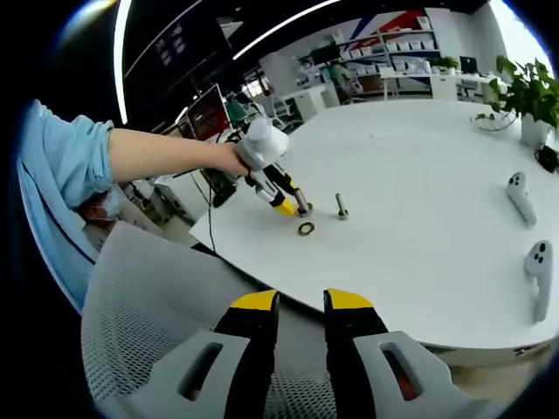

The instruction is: Place the washer onto the threaded stud by aligning its center hole with the stud, sliding it down to the base, and recovering from edge contact or off-axis alignment until the washer reaches the visible bottom stop.

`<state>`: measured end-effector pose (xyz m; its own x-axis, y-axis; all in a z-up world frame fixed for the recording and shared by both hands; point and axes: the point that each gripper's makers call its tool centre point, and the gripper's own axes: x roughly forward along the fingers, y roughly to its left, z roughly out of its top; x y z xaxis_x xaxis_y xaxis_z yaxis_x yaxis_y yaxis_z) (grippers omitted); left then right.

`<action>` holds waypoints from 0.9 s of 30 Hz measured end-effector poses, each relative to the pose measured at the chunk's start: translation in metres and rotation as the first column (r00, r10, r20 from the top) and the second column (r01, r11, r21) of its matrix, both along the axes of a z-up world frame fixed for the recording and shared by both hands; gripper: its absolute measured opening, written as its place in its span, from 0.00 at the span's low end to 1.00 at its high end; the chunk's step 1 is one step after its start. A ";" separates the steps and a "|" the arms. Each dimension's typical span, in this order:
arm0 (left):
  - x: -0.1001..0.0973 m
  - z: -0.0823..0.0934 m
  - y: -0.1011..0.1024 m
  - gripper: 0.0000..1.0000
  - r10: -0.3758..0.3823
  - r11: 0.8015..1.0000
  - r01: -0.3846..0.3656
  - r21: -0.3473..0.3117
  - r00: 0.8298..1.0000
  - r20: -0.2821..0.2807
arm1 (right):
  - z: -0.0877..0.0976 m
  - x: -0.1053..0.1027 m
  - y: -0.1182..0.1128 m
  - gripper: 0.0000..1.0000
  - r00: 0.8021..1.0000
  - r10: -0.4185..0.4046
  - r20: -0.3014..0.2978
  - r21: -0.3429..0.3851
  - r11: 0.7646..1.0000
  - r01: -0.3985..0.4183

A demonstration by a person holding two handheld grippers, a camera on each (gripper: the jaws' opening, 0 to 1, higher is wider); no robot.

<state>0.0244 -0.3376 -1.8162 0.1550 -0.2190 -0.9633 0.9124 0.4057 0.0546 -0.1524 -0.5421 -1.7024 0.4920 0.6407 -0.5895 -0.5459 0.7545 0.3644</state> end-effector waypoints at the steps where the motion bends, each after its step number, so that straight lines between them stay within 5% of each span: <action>1: -0.004 0.002 0.003 0.29 0.011 1.000 -0.011 -0.004 1.000 -0.005 | 0.000 0.000 0.000 0.23 1.000 0.000 0.000 0.000 1.000 0.000; 15: -0.037 0.033 0.026 0.27 0.093 0.990 -0.091 -0.110 0.996 0.010 | -0.002 0.000 0.000 0.23 1.000 0.005 -0.009 -0.014 1.000 -0.005; 27: -0.057 0.037 0.008 0.26 0.051 0.988 -0.050 -0.144 0.999 0.005 | -0.002 0.001 -0.003 0.22 1.000 -0.012 -0.009 -0.016 1.000 0.012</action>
<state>-0.0321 -0.3293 -1.7794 0.1779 -0.3470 -0.9208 0.8904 0.4552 0.0005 -0.1511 -0.5447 -1.7043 0.4943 0.6252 -0.6040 -0.5332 0.7668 0.3574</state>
